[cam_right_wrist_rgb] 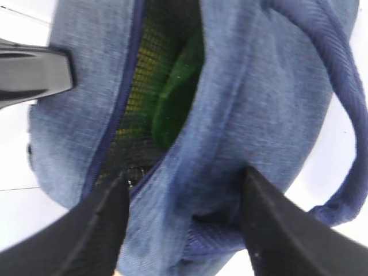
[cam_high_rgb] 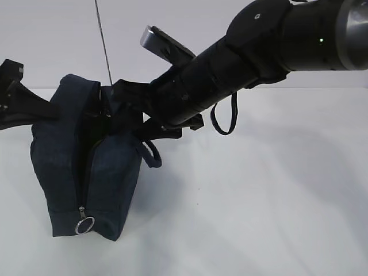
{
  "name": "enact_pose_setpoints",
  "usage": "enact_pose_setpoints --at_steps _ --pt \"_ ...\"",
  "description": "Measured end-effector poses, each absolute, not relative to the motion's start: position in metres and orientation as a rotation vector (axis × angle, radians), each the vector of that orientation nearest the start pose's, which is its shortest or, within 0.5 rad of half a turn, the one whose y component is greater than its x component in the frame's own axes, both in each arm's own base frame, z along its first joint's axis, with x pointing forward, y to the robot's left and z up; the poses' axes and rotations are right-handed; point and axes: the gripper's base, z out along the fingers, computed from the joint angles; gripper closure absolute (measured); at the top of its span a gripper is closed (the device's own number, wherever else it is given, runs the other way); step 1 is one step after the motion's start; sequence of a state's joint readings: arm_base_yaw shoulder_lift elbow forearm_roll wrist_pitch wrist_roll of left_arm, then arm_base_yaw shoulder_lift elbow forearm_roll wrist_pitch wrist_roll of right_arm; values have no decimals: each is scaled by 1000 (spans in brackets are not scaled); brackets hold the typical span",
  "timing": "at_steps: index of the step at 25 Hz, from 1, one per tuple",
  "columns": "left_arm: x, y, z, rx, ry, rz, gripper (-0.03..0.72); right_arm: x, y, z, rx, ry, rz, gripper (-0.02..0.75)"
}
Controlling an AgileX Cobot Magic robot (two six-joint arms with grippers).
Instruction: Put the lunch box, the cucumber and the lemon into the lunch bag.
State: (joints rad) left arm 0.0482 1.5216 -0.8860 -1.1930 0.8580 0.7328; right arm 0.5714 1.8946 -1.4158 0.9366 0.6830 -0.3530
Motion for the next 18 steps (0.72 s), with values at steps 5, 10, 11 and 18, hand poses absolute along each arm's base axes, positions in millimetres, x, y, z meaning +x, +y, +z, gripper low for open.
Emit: enact_pose_setpoints --at_steps 5,10,11,18 --pt "290 -50 242 -93 2438 -1077 692 330 266 240 -395 2530 1072 443" --pt "290 -50 242 -93 2438 -1077 692 335 266 239 -397 2487 1033 694" --pt "290 -50 242 -93 2438 -1077 692 336 266 238 -402 2480 1025 706" --pt "290 -50 242 -92 2439 -1075 692 336 266 238 -448 2464 1008 715"
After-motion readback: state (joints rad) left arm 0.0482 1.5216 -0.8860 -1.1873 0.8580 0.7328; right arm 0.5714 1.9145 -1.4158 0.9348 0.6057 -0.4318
